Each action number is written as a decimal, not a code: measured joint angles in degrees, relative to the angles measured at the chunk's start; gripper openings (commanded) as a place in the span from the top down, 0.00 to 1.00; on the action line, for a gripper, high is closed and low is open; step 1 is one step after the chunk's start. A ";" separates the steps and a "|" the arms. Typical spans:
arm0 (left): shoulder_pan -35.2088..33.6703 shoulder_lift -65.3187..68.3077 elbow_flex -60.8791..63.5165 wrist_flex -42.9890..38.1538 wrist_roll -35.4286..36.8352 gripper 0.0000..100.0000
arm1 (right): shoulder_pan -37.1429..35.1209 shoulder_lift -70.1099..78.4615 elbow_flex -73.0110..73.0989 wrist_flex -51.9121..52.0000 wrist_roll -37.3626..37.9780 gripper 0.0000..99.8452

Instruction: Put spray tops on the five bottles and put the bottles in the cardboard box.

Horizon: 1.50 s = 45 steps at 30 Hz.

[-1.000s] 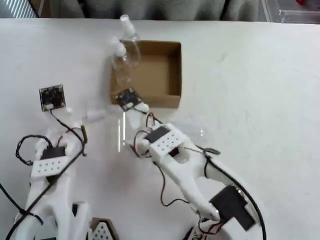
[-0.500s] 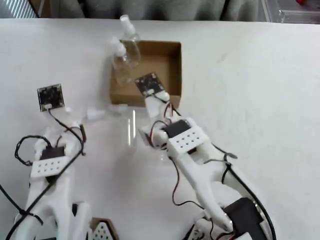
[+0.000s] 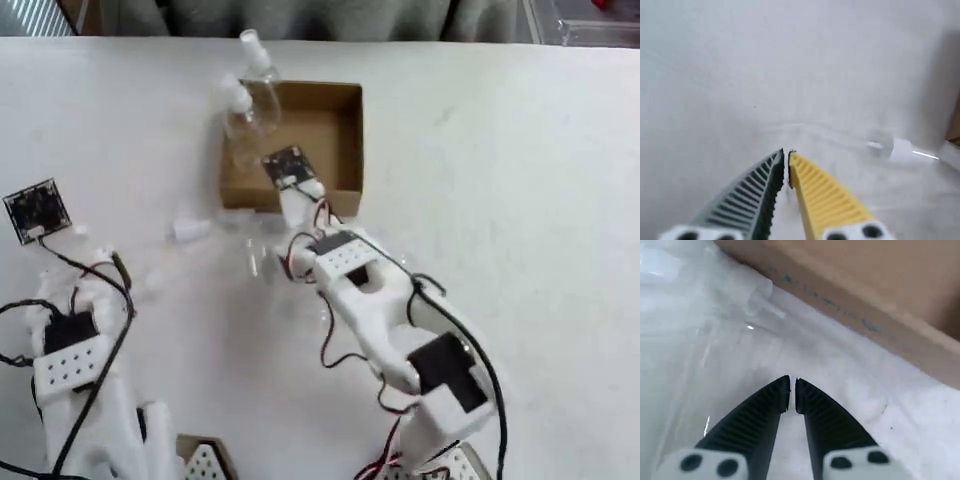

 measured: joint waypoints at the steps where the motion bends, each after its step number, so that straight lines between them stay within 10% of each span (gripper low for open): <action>1: -0.09 0.00 0.00 0.00 0.00 0.97 | -0.09 1.32 -1.14 0.18 -1.05 0.98; 18: -0.26 -0.18 0.00 0.00 0.00 0.97 | -11.52 0.35 -3.60 9.41 1.85 0.98; 27: -0.26 -0.18 0.00 0.00 0.00 0.97 | -0.18 -14.95 -2.81 24.70 2.55 0.98; 34: 5.19 -0.53 -0.35 0.70 -2.64 0.97 | 6.86 -16.00 1.49 23.91 19.52 0.98; 45: 15.47 -0.44 -16.79 21.01 -10.46 0.97 | 9.32 -16.00 1.67 22.68 21.10 0.98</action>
